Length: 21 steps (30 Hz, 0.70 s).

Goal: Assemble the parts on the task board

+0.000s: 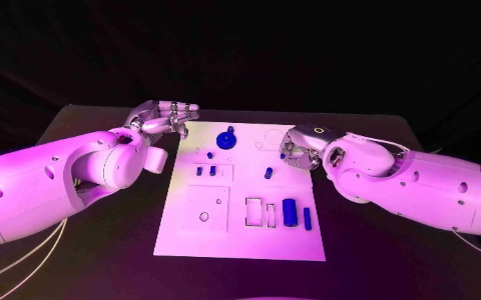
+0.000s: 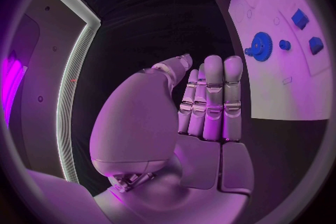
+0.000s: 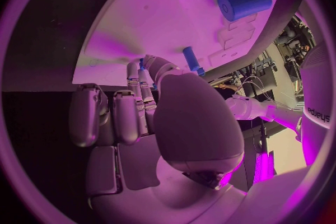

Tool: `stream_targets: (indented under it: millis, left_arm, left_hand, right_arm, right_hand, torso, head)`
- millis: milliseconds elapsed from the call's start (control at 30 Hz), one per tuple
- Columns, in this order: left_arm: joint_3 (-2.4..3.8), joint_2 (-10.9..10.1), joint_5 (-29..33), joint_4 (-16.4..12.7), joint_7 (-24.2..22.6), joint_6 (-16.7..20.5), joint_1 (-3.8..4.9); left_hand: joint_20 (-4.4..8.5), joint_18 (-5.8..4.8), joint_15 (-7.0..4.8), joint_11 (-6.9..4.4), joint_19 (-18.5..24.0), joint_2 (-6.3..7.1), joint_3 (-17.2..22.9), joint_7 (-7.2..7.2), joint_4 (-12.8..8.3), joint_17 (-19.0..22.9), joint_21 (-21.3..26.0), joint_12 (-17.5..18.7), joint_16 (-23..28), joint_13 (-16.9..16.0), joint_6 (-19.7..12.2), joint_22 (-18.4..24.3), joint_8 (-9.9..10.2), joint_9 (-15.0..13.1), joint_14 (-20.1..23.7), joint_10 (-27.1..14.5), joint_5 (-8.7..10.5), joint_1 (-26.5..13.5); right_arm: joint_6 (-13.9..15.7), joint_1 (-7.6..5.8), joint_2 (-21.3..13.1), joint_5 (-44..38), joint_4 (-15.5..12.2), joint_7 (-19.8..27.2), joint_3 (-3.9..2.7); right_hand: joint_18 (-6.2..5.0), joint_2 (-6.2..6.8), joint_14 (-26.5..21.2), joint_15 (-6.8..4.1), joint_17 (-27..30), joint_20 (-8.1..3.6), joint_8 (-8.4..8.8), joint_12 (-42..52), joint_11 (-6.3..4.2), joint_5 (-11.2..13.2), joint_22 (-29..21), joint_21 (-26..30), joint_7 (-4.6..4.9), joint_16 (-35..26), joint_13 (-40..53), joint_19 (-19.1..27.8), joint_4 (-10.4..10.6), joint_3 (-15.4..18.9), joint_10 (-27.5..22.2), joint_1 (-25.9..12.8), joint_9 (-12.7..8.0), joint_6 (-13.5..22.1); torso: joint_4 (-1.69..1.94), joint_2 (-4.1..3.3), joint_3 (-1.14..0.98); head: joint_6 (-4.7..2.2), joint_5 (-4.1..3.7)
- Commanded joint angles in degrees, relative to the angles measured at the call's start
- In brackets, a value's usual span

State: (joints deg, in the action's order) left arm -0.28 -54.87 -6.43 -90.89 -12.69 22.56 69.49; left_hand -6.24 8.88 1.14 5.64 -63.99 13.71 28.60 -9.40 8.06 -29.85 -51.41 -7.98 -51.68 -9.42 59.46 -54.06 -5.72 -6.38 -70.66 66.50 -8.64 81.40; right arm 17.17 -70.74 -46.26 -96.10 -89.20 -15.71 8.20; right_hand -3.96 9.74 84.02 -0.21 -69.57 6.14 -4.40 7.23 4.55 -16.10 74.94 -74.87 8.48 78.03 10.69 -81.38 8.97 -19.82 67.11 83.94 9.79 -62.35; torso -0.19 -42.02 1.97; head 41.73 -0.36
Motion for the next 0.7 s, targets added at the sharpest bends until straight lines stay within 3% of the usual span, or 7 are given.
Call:
stream_targets:
  millis: [33,567,700]
  left_arm:
    - [0.04,0.09,0.62,-0.20,-0.87,-0.01,0.07]
    - [0.04,0.25,0.62,0.04,-0.57,-0.86,0.07]
    - [0.04,0.30,0.62,0.06,-0.42,-1.01,0.07]
  left_hand:
    - [-0.02,0.59,-0.08,0.03,0.42,-0.42,-0.33,-0.25,0.13,0.10,0.18,-0.30,0.39,-0.03,-0.05,0.05,0.18,0.09,0.47,-0.55,0.07,0.00]
    - [-0.07,0.67,-0.01,0.10,0.55,-0.64,-0.70,-0.27,0.01,0.33,0.85,-0.51,0.47,0.00,0.04,0.61,0.10,0.17,0.57,-0.96,0.14,0.15]
    - [-0.07,0.67,-0.01,0.10,0.55,-0.64,-0.70,-0.27,0.01,0.33,0.85,-0.51,0.47,0.00,0.04,0.61,0.10,0.17,0.57,-0.96,0.14,0.15]
  right_arm:
    - [-1.26,0.29,0.37,-0.92,0.22,-0.30,0.02]
    - [-1.14,0.68,1.38,-0.58,0.93,0.08,0.01]
    - [-1.40,0.70,1.53,-0.51,1.20,0.00,0.01]
  right_hand:
    - [0.37,0.26,2.09,0.15,-0.03,-0.17,0.01,-0.29,-0.01,-0.17,5.68,-0.18,0.04,0.20,-0.12,-0.37,-0.04,-0.55,0.41,-0.01,0.04,-0.51]
    - [0.45,-0.10,2.12,-0.06,-0.24,-0.33,-0.13,-0.61,-0.23,0.12,6.11,-0.62,-0.22,0.42,-0.49,-0.60,-0.55,-2.26,1.51,-0.33,0.19,-1.21]
    - [0.50,-1.09,2.12,-0.36,-0.33,-0.55,-0.41,-0.71,-0.54,2.19,6.39,-0.88,-0.55,0.52,-0.67,-0.72,-1.55,-4.20,2.50,0.31,0.43,-2.06]
  torso:
    - [0.03,-0.03,0.01]
    - [0.00,0.06,0.07]
    - [0.08,0.06,0.05]
  head:
    - [0.04,0.02]
    - [0.24,0.17]
    - [0.26,0.12]
